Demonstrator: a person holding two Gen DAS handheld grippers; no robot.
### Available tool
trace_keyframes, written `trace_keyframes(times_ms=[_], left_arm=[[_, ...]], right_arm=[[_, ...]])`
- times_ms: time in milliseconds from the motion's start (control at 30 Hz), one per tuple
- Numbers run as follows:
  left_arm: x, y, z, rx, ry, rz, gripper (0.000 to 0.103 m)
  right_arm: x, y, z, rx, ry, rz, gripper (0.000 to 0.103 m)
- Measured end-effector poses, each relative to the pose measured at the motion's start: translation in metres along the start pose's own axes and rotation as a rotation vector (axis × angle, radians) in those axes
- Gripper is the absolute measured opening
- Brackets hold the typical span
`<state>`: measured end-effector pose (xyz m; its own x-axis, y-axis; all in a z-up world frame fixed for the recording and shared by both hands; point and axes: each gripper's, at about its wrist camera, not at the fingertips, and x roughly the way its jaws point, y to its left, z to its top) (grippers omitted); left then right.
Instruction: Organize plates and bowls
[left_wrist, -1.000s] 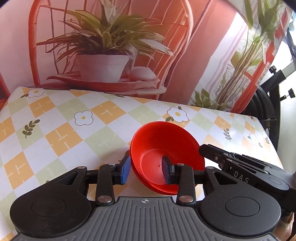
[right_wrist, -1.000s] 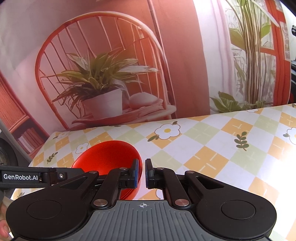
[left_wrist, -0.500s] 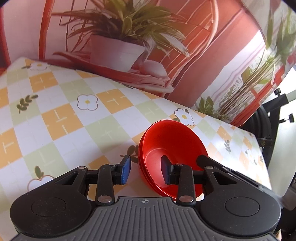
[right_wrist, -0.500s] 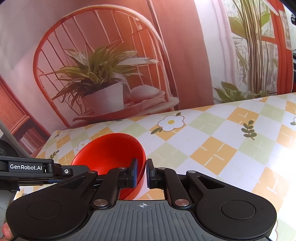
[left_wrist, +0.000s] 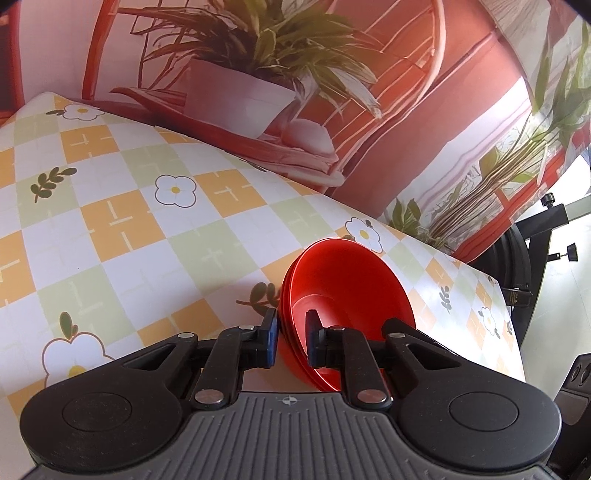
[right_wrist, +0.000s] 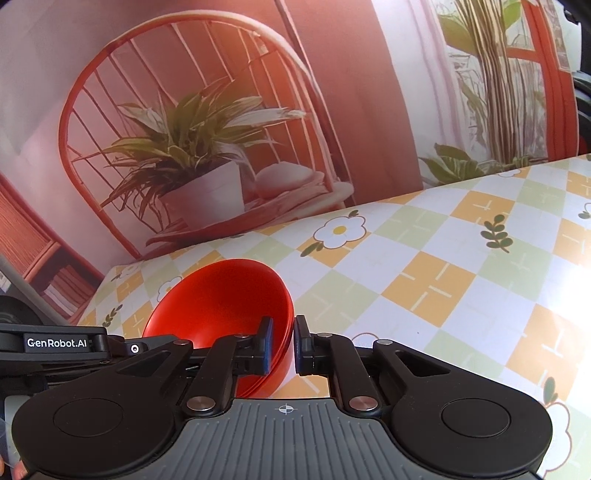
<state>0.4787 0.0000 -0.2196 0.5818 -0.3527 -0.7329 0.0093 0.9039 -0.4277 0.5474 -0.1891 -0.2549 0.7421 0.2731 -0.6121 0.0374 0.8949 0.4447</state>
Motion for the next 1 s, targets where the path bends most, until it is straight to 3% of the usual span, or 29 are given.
trace_keyframes(times_ms=[1000], left_arm=[[-0.095, -0.034, -0.035, 0.069, -0.076, 0.014, 0.016]], right_arm=[[-0.102, 0.031, -0.010, -0.017, -0.099, 0.047, 0.010]])
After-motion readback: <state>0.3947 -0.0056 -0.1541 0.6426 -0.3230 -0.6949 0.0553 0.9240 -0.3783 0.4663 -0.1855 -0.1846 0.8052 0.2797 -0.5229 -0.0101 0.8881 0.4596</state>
